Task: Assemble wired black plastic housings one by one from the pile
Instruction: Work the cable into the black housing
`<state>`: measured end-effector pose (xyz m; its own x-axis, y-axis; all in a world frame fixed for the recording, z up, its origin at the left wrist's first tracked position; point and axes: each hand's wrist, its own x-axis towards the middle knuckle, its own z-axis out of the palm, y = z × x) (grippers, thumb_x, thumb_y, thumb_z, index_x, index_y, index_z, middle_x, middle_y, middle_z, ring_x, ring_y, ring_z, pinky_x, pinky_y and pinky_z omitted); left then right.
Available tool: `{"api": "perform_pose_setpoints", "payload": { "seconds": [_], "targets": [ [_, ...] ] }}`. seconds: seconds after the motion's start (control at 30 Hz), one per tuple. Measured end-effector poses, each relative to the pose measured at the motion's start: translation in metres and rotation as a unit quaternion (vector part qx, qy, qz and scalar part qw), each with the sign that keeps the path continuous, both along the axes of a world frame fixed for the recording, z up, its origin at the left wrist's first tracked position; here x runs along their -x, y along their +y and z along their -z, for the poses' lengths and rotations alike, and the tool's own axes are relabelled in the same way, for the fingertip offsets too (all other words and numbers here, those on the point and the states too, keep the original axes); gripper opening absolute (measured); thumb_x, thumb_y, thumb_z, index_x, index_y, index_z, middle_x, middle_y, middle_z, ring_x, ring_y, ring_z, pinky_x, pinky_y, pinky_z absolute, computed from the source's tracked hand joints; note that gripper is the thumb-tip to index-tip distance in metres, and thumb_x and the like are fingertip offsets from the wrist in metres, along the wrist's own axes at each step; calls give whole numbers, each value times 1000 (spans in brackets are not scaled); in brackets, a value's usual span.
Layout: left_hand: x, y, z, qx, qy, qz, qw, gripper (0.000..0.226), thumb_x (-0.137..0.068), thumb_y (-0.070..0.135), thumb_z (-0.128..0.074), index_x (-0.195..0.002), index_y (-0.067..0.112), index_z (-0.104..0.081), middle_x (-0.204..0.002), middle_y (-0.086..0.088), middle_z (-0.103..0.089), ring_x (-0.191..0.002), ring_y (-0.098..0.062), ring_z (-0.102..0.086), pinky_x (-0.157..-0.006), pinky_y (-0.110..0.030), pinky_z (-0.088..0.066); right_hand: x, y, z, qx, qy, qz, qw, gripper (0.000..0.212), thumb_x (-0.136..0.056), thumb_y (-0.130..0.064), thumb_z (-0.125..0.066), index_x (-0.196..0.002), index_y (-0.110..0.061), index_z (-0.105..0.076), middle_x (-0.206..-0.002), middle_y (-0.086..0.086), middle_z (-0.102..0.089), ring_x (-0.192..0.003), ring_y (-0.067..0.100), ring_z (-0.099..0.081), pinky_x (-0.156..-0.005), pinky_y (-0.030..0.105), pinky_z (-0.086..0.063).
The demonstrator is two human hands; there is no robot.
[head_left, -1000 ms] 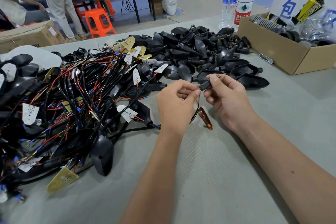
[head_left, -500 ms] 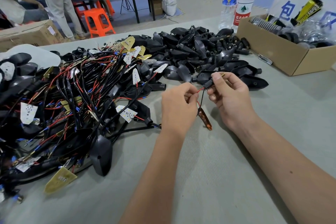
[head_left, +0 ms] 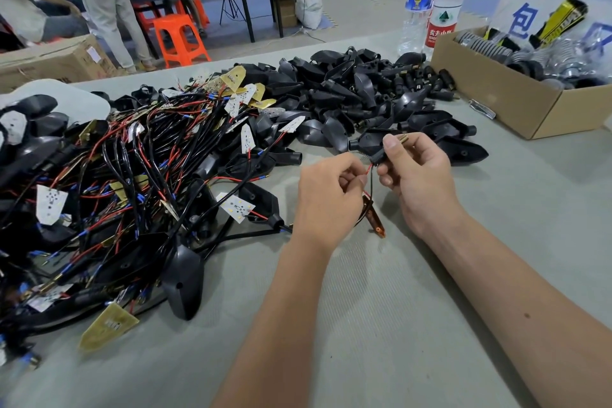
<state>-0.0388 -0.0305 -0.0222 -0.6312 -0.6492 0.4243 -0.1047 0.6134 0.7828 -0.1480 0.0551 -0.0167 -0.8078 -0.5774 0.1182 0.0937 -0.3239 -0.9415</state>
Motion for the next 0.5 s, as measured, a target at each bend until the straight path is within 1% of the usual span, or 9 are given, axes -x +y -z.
{"api": "perform_pose_setpoints", "payload": {
  "seconds": [0.07,0.17,0.23,0.3,0.4,0.5],
  "targets": [
    [1,3,-2,-20,12,-10,1000,20,-86,2,-66,-76,20,-67,-63,14,-60,-63,-3,-55,-61,-14,-45,0,-1,1,1,-1,10,1000,12,-101,-17,-66,-91,-11,-60,-65,-4,-65,-58,11,-60,-50,22,-47],
    [2,4,-3,-62,20,-29,997,20,-90,9,-68,-76,24,-66,-66,17,-62,-65,0,-57,-62,-12,-45,1,-2,1,8,-29,2,1000,18,-101,-19,-65,-86,-12,-60,-63,-3,-63,-56,12,-56,-48,22,-44],
    [1,4,-5,-68,27,-37,997,20,-91,11,-69,-76,24,-67,-68,18,-64,-65,0,-59,-62,-10,-44,2,-2,0,14,-41,-8,999,19,-102,-21,-65,-86,-11,-59,-61,-3,-62,-55,13,-54,-48,21,-43],
    [1,4,-5,-71,29,-37,996,20,-91,10,-69,-75,23,-67,-65,20,-63,-63,1,-58,-60,-8,-43,2,-1,0,21,-49,-21,998,17,-101,-20,-64,-88,-11,-59,-61,-3,-63,-56,13,-54,-49,21,-44],
    [1,3,-4,-77,13,-29,997,21,-91,10,-69,-74,22,-66,-59,21,-59,-59,1,-55,-58,-9,-42,1,-1,0,21,-50,-30,998,17,-101,-19,-65,-88,-10,-59,-63,-2,-63,-58,13,-56,-50,21,-46],
    [1,1,-2,-60,-14,-14,998,20,-91,10,-70,-74,21,-66,-58,17,-56,-59,-2,-52,-59,-12,-41,0,-2,2,2,-18,3,1000,15,-100,-17,-67,-90,-8,-60,-68,4,-64,-58,13,-60,-49,22,-46]
  ]
}}
